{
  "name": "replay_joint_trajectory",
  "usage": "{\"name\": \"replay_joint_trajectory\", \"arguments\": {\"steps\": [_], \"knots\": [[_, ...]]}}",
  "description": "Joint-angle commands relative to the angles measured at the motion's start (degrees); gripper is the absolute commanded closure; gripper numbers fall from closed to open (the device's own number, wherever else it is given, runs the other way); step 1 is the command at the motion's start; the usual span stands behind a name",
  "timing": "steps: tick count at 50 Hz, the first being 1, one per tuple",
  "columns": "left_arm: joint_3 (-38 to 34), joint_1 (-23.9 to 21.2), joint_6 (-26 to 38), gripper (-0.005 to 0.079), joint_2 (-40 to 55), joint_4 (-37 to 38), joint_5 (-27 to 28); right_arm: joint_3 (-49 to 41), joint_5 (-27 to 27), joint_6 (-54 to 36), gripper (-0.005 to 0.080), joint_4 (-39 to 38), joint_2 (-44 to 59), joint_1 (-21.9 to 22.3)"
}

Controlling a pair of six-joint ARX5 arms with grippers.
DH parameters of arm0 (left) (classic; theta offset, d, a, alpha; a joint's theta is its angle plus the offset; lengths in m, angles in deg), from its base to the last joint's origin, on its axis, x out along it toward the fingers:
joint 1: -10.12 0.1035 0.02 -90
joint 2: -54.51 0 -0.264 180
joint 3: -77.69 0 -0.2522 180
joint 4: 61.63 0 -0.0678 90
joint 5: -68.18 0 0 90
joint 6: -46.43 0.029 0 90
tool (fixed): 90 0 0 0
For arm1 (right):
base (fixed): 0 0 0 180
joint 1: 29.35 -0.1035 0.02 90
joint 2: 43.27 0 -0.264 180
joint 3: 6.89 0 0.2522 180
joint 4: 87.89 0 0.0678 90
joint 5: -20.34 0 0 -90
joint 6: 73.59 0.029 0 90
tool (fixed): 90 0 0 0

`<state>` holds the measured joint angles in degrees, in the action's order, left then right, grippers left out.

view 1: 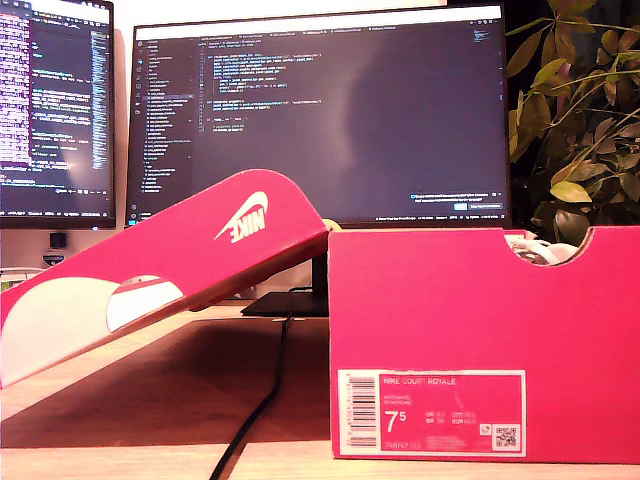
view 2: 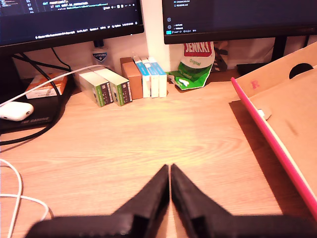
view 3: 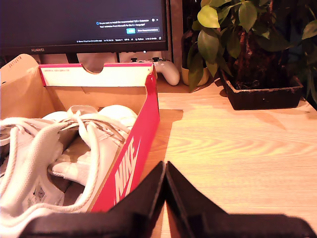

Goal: Close the red shoebox by pushing the lid with your left arm and holding the box in place with your right arm

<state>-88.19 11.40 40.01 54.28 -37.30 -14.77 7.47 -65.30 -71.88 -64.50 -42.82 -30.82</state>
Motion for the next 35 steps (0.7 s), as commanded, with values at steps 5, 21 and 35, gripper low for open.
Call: {"name": "replay_joint_trajectory", "arguments": {"steps": [5,21,35], "knots": [[-1.8,0.2,-5.7,0.0761,-0.5,-1.3,1.3,-0.2,0.2,7.5,0.0764,-1.9,-0.3,0.0],[3.3,0.2,-13.6,0.0761,2.3,-1.6,5.0,3.1,0.1,15.2,0.0765,0.7,1.5,0.0],[12.0,0.2,-15.5,0.0761,22.8,-2.5,9.1,10.9,-0.6,16.4,0.0765,3.6,14.6,0.1]]}}
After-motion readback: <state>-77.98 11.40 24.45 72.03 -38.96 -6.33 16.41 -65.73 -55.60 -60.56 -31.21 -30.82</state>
